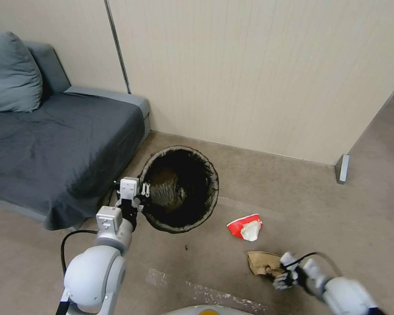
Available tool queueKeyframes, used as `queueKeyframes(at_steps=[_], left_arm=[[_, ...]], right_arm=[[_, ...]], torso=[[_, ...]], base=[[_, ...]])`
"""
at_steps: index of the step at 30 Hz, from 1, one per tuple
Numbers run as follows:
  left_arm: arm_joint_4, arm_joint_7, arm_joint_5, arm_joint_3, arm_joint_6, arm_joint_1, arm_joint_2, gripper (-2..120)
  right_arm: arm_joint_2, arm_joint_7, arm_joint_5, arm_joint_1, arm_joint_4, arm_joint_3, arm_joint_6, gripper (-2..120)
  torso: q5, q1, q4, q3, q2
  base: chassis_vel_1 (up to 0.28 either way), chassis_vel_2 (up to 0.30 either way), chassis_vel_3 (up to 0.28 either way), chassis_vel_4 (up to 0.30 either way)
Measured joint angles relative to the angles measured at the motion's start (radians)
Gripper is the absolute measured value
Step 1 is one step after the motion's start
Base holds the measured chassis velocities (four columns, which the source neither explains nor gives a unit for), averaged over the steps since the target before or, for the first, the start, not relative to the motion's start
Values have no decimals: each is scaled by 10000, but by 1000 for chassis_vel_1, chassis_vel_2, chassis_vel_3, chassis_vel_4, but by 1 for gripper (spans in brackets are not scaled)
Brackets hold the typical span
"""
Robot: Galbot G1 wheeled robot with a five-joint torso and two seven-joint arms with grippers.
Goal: Pick up the trash bin, then pick up the garbage from the floor and place it into the trash bin.
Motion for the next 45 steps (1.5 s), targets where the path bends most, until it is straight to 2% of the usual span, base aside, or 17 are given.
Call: queueKeyframes(at_steps=[1, 2, 4, 6, 8, 45], left_arm=[[0, 6, 4, 9, 1, 0, 2, 5], [0, 6, 4, 9, 1, 0, 2, 5], [0, 6, 9, 12, 4, -1, 2, 5], [0, 6, 9, 13, 6, -3, 3, 5], [0, 6, 11, 13, 6, -4, 3, 5], [0, 4, 11, 18, 25, -5, 4, 5]], right_arm=[[54, 0, -25, 29, -52, -32, 3, 100], [54, 0, -25, 29, -52, -32, 3, 100], [88, 0, -46, 81, -123, -29, 3, 100], [131, 0, -48, 109, -173, -46, 3, 100], [143, 1, -48, 127, -195, -46, 3, 100], [277, -12, -42, 247, -382, -82, -20, 100]], torso=[[26, -1, -1, 0, 0], [26, -1, -1, 0, 0], [-5, 0, -4, 0, 0], [14, -1, -3, 0, 0], [1, 0, -3, 0, 0], [7, -1, -2, 0, 0]], base=[[0, 0, 0, 0], [0, 0, 0, 0], [0, 0, 0, 0], [0, 0, 0, 0], [0, 0, 0, 0], [0, 0, 0, 0]])
